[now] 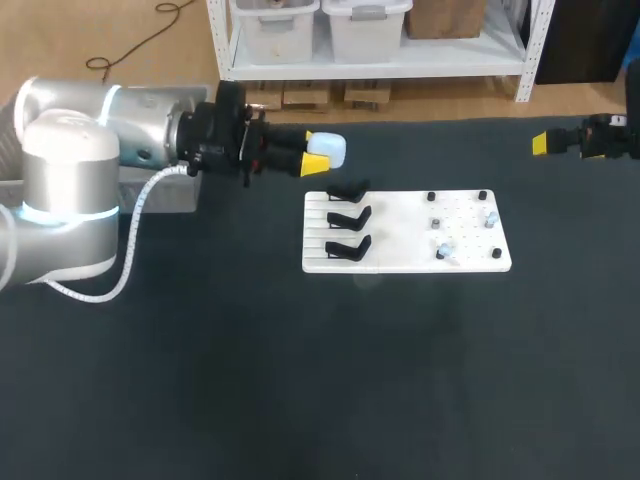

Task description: Pick up each earbud case from the left stands, insert the matching earbuds, close the lid, and place the case in the box.

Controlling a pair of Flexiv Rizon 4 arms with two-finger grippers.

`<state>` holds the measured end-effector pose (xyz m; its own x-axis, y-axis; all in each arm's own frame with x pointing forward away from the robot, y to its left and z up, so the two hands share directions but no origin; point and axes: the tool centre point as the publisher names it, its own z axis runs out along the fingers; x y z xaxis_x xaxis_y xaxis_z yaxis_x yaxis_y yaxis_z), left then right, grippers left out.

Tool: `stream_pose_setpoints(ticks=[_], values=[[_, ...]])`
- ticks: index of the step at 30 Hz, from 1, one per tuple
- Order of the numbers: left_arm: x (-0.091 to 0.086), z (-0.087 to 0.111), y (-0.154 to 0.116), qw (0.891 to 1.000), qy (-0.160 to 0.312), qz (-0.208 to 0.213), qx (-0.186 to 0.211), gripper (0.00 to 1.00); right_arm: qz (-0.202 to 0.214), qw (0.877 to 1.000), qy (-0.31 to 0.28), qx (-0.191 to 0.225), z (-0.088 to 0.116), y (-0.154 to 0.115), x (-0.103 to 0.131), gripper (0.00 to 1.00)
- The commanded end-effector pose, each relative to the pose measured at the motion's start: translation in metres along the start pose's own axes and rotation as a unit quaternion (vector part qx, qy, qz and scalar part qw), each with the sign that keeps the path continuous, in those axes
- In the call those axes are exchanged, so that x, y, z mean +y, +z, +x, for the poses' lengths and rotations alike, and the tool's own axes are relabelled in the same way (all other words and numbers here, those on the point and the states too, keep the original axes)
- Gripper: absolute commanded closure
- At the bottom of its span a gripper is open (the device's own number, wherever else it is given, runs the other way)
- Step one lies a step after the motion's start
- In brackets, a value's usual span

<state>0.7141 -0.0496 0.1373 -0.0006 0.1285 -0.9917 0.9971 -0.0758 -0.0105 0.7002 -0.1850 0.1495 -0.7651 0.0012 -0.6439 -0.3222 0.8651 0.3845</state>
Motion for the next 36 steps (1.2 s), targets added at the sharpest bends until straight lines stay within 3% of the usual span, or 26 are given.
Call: stream_pose_setpoints(ticks=[1, 15, 20, 36], values=[[-0.006, -0.001, 0.000, 0.999, 0.001, -0.051, 0.000, 1.00, 0.000, 1.000, 0.000, 0.000, 0.000, 0.000, 0.000, 0.00], [-0.006, -0.001, 0.000, 0.999, 0.001, -0.051, 0.000, 1.00, 0.000, 1.000, 0.000, 0.000, 0.000, 0.000, 0.000, 0.00], [-0.020, -0.004, 0.009, 0.997, -0.002, -0.070, -0.034, 1.00, -0.017, 0.999, -0.031, 0.020, -0.003, 0.000, 0.022, 0.00], [-0.026, -0.007, 0.016, 0.998, -0.007, -0.037, -0.044, 1.00, -0.026, 0.991, -0.089, 0.098, 0.025, 0.001, 0.113, 0.00]])
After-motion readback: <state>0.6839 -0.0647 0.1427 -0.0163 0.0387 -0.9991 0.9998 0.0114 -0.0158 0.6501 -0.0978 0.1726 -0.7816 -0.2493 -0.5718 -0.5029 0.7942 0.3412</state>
